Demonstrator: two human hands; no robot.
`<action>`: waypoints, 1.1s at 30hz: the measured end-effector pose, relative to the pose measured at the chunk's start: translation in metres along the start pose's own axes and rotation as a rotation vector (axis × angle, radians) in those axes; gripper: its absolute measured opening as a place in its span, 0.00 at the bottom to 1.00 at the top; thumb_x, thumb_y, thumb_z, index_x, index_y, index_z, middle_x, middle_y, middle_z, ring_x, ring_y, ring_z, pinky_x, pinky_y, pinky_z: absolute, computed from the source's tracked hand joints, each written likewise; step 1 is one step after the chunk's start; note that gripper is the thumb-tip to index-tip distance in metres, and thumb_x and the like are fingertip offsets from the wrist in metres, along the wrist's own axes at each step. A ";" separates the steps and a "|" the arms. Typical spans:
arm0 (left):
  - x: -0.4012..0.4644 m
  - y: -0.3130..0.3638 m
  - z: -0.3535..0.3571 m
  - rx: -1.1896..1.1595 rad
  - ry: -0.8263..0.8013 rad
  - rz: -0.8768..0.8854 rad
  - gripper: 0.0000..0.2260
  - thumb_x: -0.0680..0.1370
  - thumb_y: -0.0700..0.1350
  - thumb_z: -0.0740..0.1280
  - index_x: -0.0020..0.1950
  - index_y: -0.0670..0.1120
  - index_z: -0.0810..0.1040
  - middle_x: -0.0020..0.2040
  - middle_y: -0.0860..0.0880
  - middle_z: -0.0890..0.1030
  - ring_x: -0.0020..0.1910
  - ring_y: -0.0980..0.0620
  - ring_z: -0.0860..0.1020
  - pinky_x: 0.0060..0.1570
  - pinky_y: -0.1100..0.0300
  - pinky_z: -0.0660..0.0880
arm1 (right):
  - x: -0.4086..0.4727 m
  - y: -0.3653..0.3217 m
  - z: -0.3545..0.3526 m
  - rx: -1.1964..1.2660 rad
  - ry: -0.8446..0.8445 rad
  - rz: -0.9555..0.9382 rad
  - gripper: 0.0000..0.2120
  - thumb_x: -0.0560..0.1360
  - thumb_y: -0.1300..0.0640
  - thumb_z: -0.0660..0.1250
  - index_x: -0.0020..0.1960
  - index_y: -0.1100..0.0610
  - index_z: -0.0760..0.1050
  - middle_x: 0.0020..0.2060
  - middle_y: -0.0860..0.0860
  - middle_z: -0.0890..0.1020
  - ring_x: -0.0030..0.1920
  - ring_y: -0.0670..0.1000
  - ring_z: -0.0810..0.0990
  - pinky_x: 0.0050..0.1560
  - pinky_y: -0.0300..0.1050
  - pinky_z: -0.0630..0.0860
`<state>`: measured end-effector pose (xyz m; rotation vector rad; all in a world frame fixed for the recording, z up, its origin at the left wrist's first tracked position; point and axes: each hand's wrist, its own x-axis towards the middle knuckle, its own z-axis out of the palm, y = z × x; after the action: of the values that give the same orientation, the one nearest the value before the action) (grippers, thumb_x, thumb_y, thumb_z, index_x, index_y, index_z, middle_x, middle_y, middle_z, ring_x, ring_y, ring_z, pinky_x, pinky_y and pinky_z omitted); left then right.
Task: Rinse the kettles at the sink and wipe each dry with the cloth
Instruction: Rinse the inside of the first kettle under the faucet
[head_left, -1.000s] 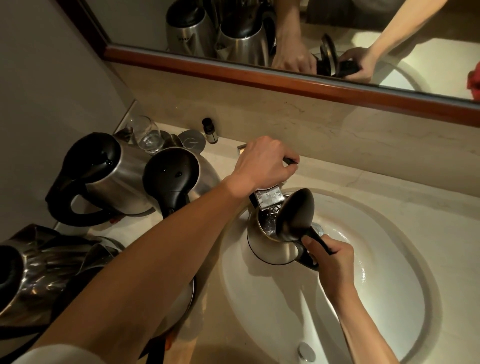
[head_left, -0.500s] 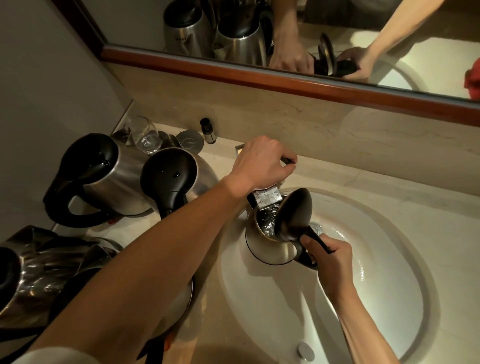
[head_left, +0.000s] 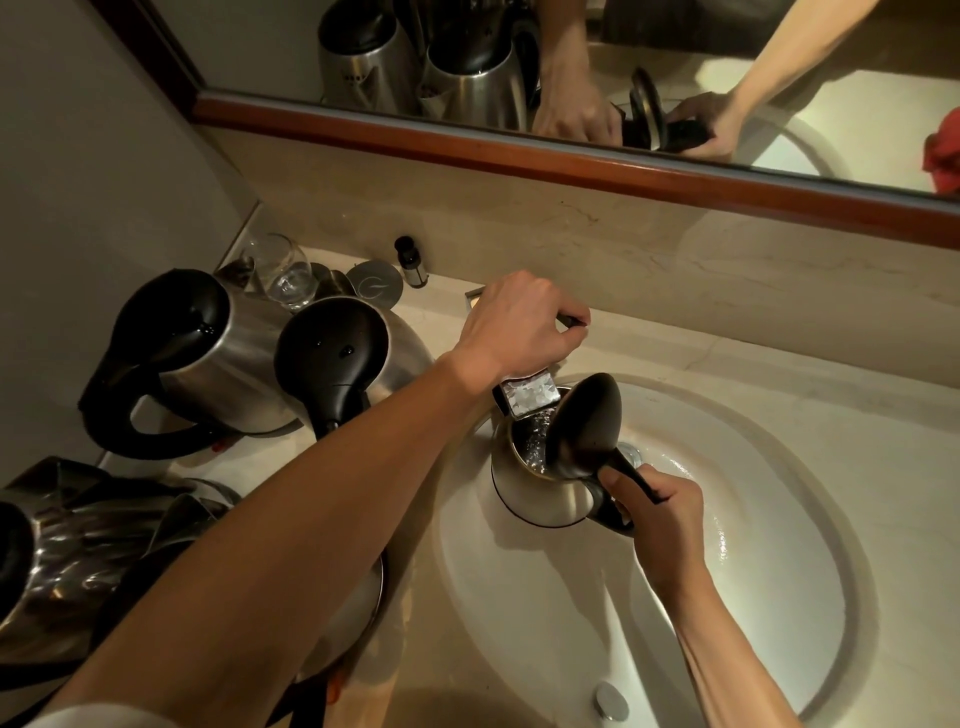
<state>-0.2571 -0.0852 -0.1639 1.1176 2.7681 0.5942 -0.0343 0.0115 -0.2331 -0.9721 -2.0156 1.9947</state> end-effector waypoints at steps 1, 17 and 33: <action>0.000 0.000 0.000 0.000 0.000 -0.002 0.13 0.75 0.54 0.62 0.51 0.58 0.86 0.46 0.55 0.86 0.47 0.50 0.82 0.46 0.54 0.77 | 0.000 0.000 0.000 -0.002 0.003 -0.001 0.29 0.60 0.41 0.72 0.28 0.64 0.62 0.28 0.55 0.62 0.32 0.52 0.59 0.32 0.43 0.58; -0.001 0.001 -0.002 0.001 -0.008 -0.020 0.12 0.75 0.54 0.64 0.51 0.57 0.86 0.46 0.55 0.86 0.48 0.49 0.82 0.46 0.52 0.78 | 0.002 0.007 0.000 0.031 0.007 -0.022 0.23 0.70 0.60 0.76 0.23 0.53 0.66 0.23 0.47 0.64 0.27 0.48 0.61 0.29 0.34 0.61; -0.002 0.002 -0.003 -0.010 -0.009 -0.007 0.12 0.75 0.54 0.64 0.51 0.57 0.86 0.46 0.55 0.86 0.48 0.48 0.82 0.45 0.51 0.78 | 0.002 0.007 0.001 -0.042 0.017 -0.035 0.28 0.74 0.70 0.73 0.21 0.52 0.69 0.20 0.45 0.66 0.25 0.45 0.62 0.28 0.32 0.63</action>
<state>-0.2552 -0.0861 -0.1600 1.1061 2.7568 0.5995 -0.0339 0.0110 -0.2403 -0.9518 -2.0595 1.9275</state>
